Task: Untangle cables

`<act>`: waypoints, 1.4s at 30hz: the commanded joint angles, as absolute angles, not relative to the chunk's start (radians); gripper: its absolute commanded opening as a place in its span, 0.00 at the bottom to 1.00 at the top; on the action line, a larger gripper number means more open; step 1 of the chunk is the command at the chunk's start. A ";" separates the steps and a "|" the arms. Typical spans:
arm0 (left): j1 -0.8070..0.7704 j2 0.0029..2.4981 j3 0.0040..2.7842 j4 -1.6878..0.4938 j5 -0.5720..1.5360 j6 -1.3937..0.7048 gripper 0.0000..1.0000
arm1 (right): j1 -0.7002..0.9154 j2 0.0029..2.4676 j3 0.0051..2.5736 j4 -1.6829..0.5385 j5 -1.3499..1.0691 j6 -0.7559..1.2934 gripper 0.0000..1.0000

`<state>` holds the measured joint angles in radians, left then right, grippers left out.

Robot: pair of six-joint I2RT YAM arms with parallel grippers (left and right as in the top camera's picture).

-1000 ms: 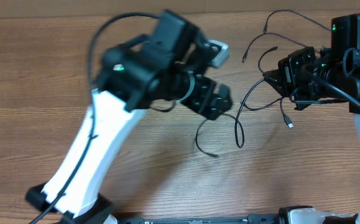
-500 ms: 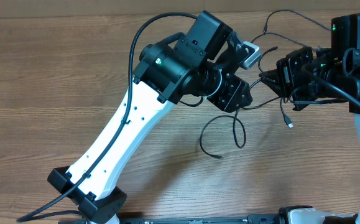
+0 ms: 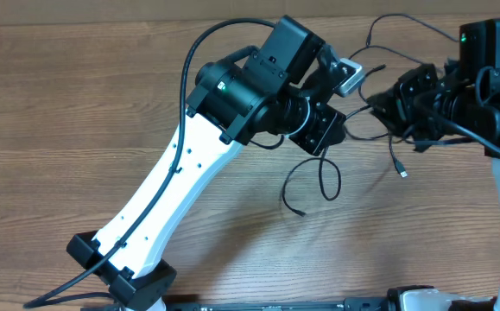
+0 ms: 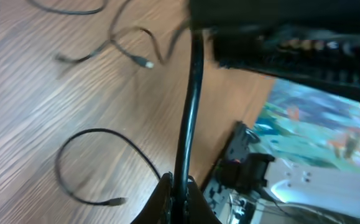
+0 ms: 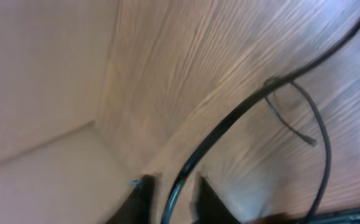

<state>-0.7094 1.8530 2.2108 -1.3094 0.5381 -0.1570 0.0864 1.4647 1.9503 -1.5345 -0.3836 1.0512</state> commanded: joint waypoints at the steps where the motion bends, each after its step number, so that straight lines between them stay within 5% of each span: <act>1: -0.712 1.859 2.207 -1.311 0.414 -0.248 0.04 | 0.085 1.465 1.964 -1.530 -0.334 0.855 0.57; 4: -0.712 1.859 2.207 -1.304 0.412 -0.252 0.04 | 0.085 1.466 1.964 -1.550 -0.345 0.855 0.65; 20: -0.714 1.859 2.207 -1.279 0.517 -0.243 0.04 | 0.180 1.519 1.964 -1.534 -0.412 0.867 0.64; 33: -0.714 1.859 2.207 -1.289 0.513 -0.243 0.04 | 0.181 1.559 1.964 -1.504 -0.413 0.867 0.13; 34: -0.714 1.859 2.207 -1.290 0.513 -0.243 0.08 | 0.181 1.559 1.964 -1.504 -0.413 0.868 0.08; 36: -0.714 1.859 2.207 -1.289 0.511 -0.244 0.37 | 0.181 1.559 1.964 -1.504 -0.412 0.881 0.04; 38: -0.713 1.859 2.207 -1.289 0.490 -0.252 0.91 | 0.181 1.559 1.965 -1.504 -0.412 0.883 0.04; 39: -0.712 1.859 2.207 -1.290 0.479 -0.258 1.00 | 0.181 1.559 1.966 -1.504 -0.408 0.881 0.04; 42: -0.698 1.859 2.207 -1.295 0.479 -0.274 1.00 | 0.181 1.551 1.966 -1.505 -0.381 0.866 0.04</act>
